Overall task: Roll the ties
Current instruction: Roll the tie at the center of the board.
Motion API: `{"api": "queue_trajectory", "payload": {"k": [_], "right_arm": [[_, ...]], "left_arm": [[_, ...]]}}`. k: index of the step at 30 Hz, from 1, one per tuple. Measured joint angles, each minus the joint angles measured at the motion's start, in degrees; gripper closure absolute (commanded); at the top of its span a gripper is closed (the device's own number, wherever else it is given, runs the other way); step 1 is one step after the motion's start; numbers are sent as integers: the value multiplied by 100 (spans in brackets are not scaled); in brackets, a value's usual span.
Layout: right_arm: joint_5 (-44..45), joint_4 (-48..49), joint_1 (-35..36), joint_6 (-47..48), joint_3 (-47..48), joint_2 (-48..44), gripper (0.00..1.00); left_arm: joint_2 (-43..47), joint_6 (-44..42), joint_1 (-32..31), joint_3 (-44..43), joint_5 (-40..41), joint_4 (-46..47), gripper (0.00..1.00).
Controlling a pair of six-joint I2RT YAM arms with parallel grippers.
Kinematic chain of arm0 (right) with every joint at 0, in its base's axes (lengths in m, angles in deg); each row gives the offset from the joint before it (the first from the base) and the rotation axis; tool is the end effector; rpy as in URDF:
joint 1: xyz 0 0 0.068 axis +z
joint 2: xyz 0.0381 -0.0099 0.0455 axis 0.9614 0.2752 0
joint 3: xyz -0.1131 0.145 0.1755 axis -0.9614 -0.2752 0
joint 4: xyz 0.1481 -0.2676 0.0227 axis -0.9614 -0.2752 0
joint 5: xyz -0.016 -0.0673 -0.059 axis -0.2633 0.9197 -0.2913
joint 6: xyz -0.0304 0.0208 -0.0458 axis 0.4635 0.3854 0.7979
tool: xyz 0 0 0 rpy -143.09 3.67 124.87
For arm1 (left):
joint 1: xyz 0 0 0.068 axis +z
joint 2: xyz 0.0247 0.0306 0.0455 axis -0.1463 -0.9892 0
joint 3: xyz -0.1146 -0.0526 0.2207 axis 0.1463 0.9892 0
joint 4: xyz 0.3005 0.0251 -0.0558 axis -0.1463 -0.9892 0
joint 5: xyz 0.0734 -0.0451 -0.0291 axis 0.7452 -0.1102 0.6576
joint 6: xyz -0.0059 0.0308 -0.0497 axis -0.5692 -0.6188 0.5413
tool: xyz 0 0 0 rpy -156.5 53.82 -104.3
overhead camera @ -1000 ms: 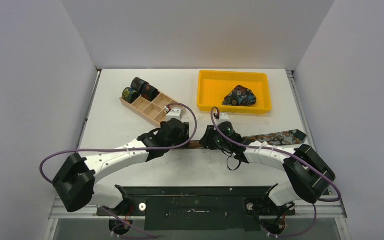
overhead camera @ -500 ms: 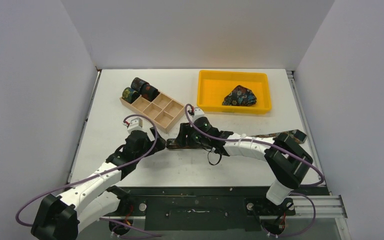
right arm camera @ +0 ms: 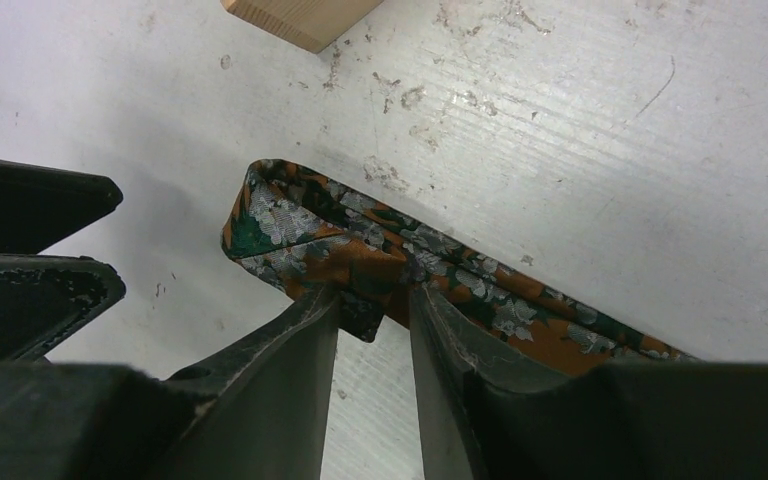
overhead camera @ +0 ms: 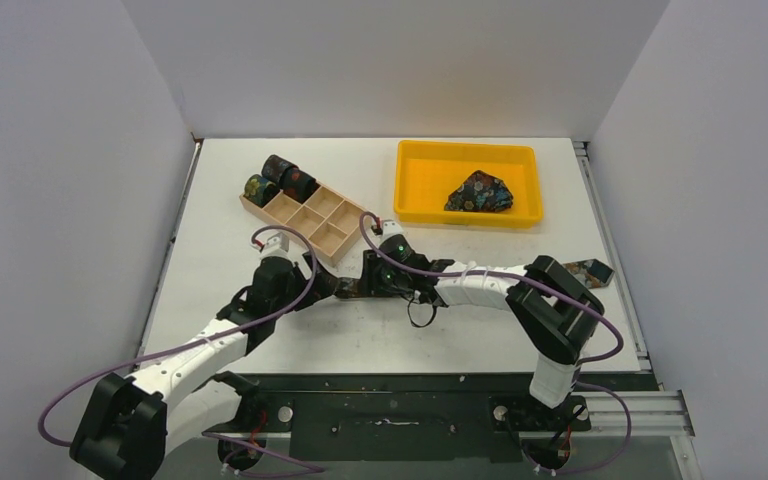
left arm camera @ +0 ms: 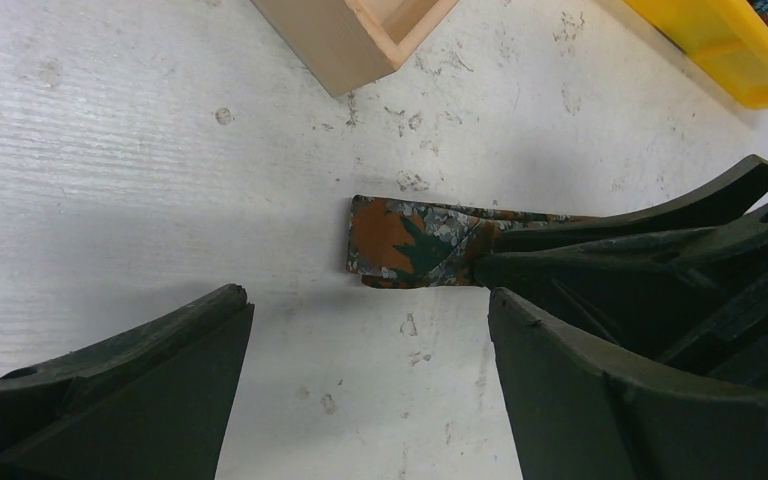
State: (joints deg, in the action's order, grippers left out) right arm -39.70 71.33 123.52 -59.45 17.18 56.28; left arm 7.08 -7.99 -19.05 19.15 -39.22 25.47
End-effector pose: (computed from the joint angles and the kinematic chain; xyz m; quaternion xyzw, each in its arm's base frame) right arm 0.2596 0.3109 0.1063 -0.1240 0.8998 0.3197 0.2697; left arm 0.2307 -0.1159 0.1360 -0.1683 0.8723 -0.2463 0.3875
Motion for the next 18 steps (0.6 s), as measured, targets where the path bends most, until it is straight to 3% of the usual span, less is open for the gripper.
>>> {"api": "queue_trajectory", "payload": {"k": [18], "right_arm": [[-17, 264, -188, 46, -142, 282, 73]], "left_arm": [[-1316, 234, 142, -7, -868, 839, 19]]}}
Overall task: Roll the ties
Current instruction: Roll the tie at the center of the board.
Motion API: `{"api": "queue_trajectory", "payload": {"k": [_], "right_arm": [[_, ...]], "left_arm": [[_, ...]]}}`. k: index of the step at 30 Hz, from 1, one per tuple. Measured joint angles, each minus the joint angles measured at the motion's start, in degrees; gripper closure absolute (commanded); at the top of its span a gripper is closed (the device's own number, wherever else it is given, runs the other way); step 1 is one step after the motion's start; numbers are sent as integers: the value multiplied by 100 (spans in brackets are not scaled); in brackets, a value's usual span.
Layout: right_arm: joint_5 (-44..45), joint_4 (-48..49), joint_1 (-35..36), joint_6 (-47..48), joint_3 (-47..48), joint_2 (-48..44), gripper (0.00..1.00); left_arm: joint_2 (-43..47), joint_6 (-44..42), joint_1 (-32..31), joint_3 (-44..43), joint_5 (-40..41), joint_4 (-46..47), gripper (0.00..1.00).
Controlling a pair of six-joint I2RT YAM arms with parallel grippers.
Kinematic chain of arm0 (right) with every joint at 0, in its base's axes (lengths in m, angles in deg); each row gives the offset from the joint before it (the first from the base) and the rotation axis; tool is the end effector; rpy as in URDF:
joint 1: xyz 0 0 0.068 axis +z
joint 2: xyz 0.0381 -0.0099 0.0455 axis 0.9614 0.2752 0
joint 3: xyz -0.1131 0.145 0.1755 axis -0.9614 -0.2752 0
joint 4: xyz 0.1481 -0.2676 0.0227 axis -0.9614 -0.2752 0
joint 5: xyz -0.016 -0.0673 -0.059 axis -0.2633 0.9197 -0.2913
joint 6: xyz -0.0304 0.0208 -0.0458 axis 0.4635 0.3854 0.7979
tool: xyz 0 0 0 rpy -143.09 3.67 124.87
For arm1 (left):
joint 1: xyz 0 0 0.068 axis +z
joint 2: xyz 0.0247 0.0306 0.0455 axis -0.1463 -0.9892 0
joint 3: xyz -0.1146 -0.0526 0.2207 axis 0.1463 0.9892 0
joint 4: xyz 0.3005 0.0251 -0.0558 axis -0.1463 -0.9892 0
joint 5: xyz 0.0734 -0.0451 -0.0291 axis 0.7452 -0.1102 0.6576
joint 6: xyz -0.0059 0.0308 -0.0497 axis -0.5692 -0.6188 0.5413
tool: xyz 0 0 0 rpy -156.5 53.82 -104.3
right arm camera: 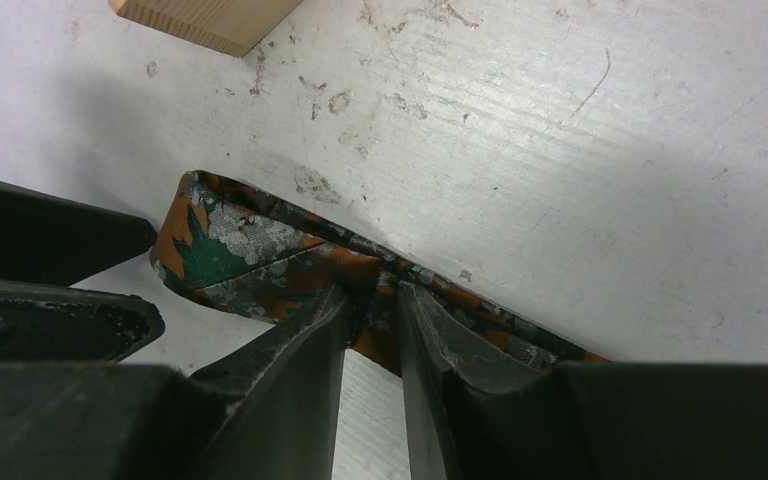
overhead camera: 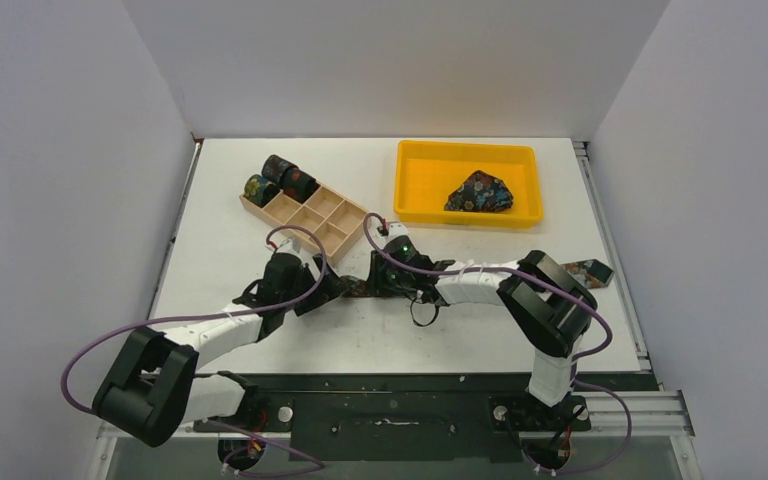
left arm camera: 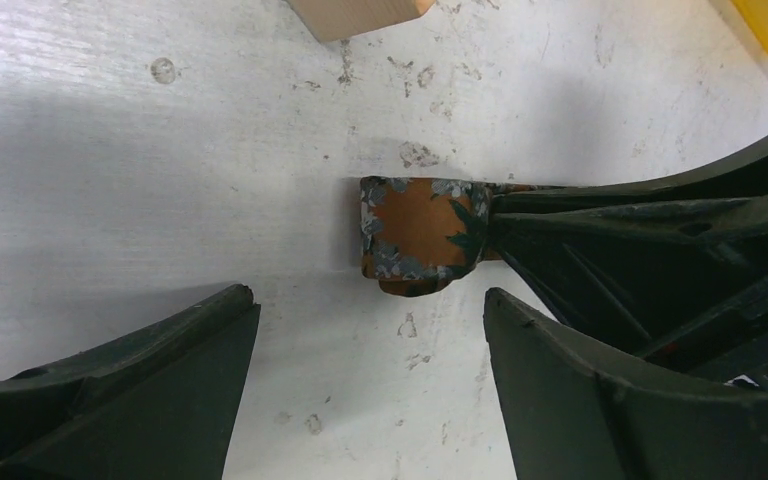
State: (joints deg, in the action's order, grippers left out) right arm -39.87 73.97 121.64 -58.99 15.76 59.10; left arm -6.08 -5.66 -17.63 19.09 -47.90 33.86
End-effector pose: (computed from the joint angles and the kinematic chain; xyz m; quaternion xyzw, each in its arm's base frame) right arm 0.2670 0.2995 0.0834 -0.1133 0.9069 0.3069 0.2656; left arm 0.2407 -0.1208 0.0936 -0.1677 0.8910 -0.2808 0.3150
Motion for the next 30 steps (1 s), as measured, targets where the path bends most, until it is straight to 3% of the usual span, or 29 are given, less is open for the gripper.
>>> {"api": "queue_trajectory", "payload": {"k": [8, 11, 15, 26, 30], "right_arm": [[7, 535, 4, 138, -345, -70, 75], [7, 715, 4, 170, -463, -96, 76], [7, 824, 4, 223, -531, -111, 77], [13, 859, 4, 262, -562, -127, 78], [13, 833, 4, 256, -564, -144, 73]], "left_arm": [[-466, 350, 267, -22, -586, 629, 22], [-638, 490, 352, -22, -813, 868, 29], [-999, 669, 415, -55, -1169, 1231, 43], [-1447, 909, 505, -39, -1558, 1733, 97], [-1462, 874, 505, 13, -1582, 1853, 100]]}}
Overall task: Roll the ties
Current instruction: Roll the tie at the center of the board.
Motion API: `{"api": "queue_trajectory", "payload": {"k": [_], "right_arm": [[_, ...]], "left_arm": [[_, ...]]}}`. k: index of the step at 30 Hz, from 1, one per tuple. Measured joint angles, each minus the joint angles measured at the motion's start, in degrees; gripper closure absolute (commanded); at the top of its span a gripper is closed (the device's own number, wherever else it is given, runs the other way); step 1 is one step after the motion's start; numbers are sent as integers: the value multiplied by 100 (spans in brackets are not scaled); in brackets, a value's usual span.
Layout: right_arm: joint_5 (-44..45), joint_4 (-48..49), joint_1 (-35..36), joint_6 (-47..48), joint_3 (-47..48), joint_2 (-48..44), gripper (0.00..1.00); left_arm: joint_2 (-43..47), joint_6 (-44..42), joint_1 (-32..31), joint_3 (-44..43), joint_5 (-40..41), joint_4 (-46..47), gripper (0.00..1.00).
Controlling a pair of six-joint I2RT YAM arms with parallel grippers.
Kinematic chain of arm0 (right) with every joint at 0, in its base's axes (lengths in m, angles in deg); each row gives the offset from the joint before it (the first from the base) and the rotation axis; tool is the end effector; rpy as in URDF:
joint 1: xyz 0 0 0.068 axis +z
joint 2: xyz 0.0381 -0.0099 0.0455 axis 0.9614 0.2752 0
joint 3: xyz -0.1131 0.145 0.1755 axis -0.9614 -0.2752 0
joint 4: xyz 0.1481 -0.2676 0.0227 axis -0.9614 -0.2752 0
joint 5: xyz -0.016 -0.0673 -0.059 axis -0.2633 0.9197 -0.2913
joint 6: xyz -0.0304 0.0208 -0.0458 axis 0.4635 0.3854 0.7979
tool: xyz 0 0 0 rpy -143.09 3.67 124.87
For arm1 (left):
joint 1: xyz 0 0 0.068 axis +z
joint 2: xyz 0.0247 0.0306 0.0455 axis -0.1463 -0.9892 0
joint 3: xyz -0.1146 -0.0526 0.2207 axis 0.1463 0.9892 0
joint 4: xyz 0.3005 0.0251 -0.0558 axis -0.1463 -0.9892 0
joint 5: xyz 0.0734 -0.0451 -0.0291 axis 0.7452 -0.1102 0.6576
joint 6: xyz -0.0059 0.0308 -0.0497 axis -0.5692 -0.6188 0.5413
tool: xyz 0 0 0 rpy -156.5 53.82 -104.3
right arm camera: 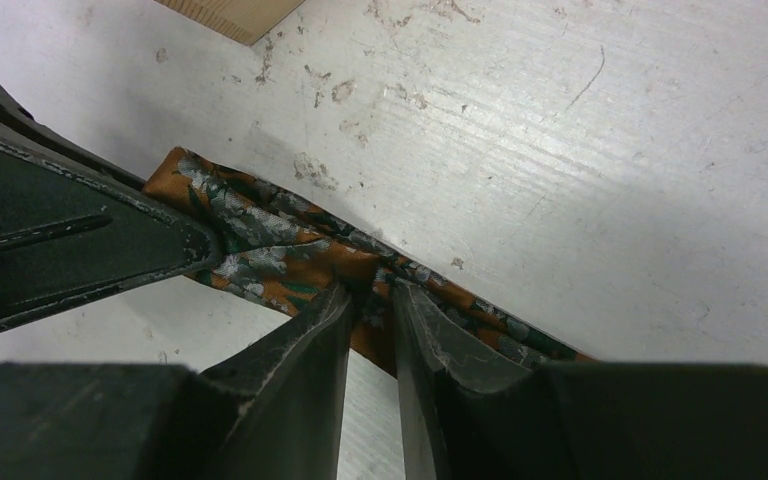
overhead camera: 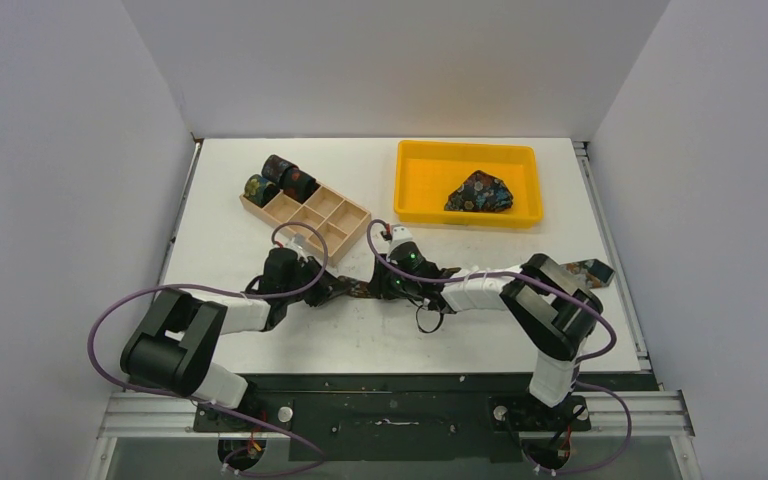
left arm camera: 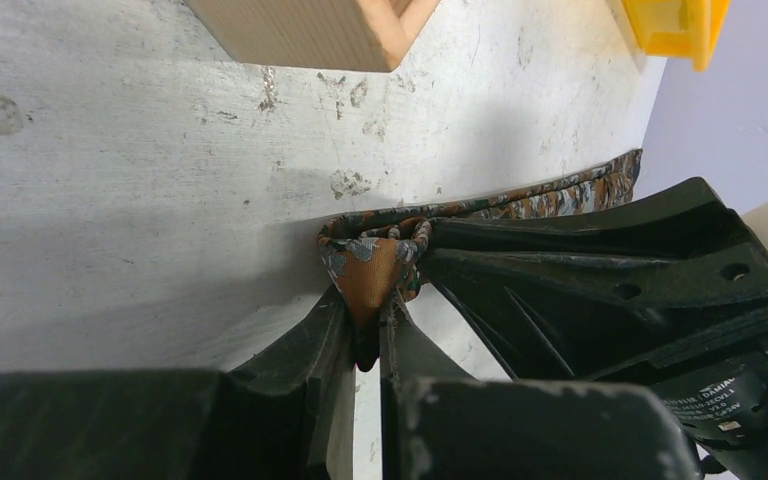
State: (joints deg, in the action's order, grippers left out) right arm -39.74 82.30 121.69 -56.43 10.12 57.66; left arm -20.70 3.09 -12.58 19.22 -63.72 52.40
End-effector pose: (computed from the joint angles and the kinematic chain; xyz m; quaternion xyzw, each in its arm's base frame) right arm 0.2568 0.2886 0.0748 -0.1334 0.8890 0.3209 0.2983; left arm 0.2566 -0.1139 0.0584 -0.2053 0.8586 -0.3999 0.2463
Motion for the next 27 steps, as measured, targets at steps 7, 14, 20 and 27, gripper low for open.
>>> {"api": "queue_trajectory", "payload": {"k": [7, 14, 20, 27], "right_arm": [[-7, -354, 0, -94, -2, -376, 62], [-72, -450, 9, -243, 48, -492, 66], [-55, -485, 39, -308, 111, -485, 71], [243, -529, 42, -299, -63, -656, 72]], "left_arm": [[2, -70, 4, 52, 13, 24, 100], [225, -254, -52, 96, 273, -195, 100], [739, -625, -297, -11, 861, -990, 100], [1126, -1248, -828, -763, 2061, -2474, 100]]}}
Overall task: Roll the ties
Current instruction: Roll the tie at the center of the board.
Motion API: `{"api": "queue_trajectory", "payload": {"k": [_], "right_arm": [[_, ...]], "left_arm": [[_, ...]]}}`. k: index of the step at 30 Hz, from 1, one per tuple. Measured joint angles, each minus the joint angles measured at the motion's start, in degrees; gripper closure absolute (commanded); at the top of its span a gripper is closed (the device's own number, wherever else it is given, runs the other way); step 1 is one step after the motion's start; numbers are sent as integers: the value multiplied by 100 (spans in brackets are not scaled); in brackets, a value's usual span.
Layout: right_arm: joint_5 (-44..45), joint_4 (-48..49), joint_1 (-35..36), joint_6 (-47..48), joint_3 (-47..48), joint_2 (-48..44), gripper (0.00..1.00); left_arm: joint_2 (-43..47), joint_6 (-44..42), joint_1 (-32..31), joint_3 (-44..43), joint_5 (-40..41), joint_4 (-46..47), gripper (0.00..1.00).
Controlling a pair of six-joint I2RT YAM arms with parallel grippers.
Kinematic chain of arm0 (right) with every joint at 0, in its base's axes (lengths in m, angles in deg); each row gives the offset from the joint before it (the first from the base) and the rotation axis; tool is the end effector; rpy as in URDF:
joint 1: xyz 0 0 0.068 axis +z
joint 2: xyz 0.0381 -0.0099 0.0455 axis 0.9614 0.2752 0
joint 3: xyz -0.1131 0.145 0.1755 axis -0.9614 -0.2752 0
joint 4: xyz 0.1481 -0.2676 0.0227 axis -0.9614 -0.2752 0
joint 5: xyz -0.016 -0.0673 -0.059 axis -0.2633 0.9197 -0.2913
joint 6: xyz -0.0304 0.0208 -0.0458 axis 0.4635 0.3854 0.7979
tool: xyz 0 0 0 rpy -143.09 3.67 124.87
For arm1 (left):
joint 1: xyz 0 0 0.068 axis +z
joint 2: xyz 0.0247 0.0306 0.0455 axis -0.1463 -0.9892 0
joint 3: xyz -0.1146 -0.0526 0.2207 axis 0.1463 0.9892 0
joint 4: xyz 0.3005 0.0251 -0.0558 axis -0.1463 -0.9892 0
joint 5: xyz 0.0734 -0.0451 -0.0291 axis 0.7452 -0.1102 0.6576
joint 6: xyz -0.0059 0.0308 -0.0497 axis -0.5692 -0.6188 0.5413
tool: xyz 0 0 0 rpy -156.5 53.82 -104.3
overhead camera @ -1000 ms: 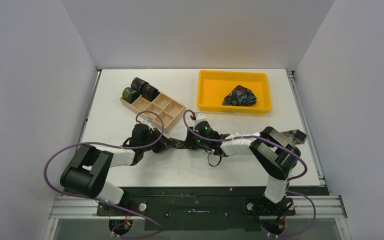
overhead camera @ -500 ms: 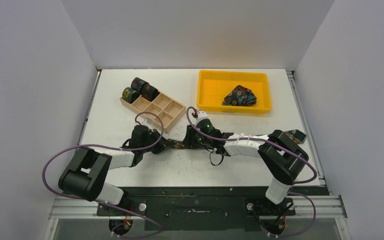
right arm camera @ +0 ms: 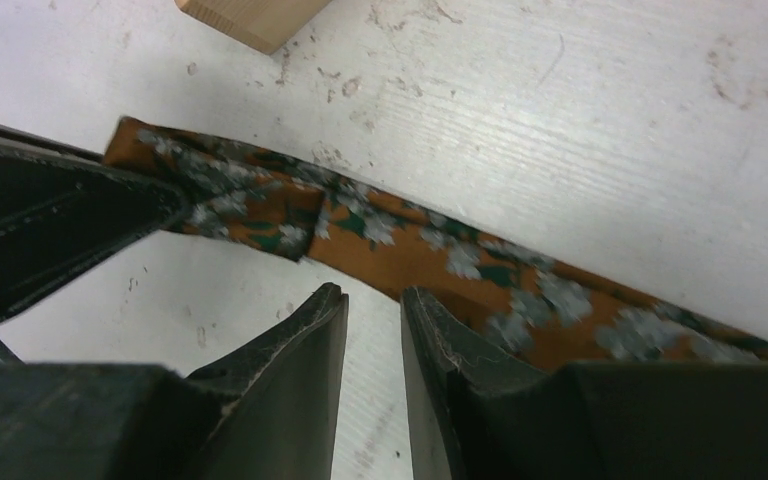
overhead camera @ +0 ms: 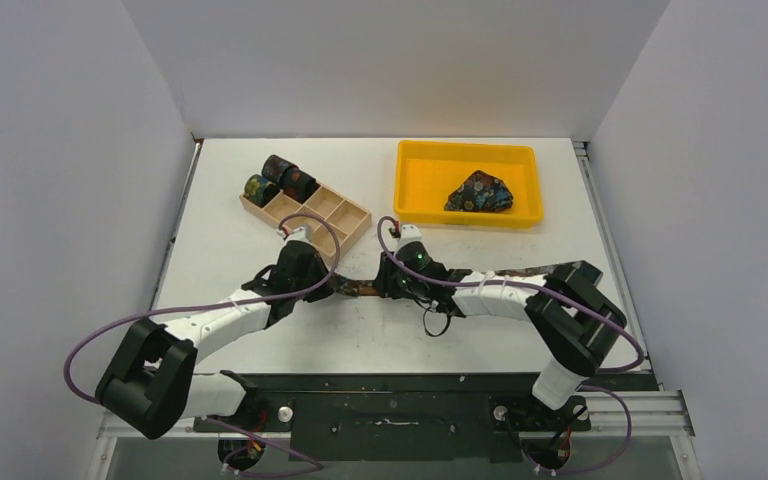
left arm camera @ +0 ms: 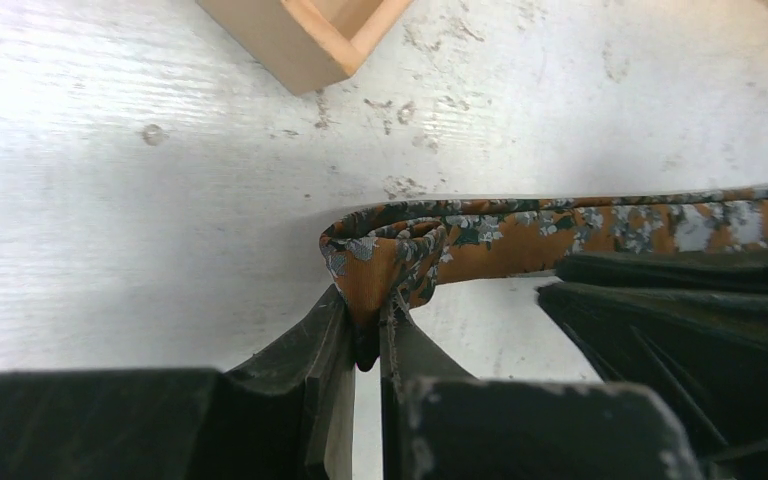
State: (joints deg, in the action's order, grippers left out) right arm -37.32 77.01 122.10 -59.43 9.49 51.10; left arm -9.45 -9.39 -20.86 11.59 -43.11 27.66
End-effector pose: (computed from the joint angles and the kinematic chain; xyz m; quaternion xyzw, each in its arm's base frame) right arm 0.2516 0.2843 0.1043 -0.1041 0.8911 0.3192 0.3054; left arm 0.2553 -0.1423 0.1127 -0.1317 0.9049 -0.2394 0.3263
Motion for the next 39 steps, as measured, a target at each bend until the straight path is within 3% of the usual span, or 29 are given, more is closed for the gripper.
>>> {"api": "queue_trajectory", "payload": {"k": [14, 24, 39], "right_arm": [[549, -26, -11, 28, -1095, -1027, 74], [774, -11, -31, 26, -1768, -1799, 75], [1051, -144, -129, -26, -2754, -3174, 75]], "left_arm": [[-33, -726, -839, -1043, 2369, -2288, 100], [-942, -883, -1593, -1884, 3919, -3381, 100], [-2614, -800, -2535, -2949, 4784, -3836, 100]]}}
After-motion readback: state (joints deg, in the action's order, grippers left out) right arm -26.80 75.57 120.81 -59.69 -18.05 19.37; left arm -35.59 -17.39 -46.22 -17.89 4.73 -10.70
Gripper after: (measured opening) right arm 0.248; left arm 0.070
